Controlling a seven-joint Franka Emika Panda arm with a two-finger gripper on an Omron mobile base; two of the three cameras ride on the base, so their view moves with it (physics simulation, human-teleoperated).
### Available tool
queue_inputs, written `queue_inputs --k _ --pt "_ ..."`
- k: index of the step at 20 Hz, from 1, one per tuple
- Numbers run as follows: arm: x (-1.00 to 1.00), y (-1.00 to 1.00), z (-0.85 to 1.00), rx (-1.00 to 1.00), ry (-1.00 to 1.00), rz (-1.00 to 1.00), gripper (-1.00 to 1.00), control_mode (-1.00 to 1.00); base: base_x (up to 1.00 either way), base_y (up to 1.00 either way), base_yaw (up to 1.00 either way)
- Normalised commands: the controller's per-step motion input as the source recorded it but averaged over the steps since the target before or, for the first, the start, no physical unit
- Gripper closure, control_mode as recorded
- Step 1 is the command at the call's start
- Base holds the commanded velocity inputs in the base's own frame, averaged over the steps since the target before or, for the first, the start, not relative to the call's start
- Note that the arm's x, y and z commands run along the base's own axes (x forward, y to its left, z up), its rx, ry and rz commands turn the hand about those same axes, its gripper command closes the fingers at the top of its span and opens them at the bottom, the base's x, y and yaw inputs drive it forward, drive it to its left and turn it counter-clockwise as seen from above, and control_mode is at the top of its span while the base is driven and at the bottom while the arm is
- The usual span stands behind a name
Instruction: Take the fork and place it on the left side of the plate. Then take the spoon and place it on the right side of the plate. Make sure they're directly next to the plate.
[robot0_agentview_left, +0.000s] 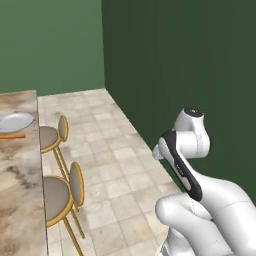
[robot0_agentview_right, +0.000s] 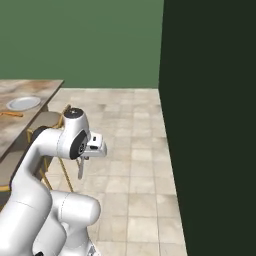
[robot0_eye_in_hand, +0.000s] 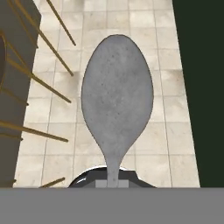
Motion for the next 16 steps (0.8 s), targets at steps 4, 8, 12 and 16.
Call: queue_inputs --k 4,8,12,16 --pt "0.0 0.0 0.0 0.0 0.0 0.0 1.0 1.0 0.91 -0.1 0.16" --pt "0.0 0.0 0.0 0.0 0.0 0.0 1.0 1.0 0.93 -0.2 0.03" --pt "0.0 0.0 0.0 0.0 0.0 0.0 1.0 1.0 0.93 -0.2 0.0" --pt "0.0 0.0 0.0 0.0 0.0 0.0 1.0 1.0 0.93 -0.21 0.0"
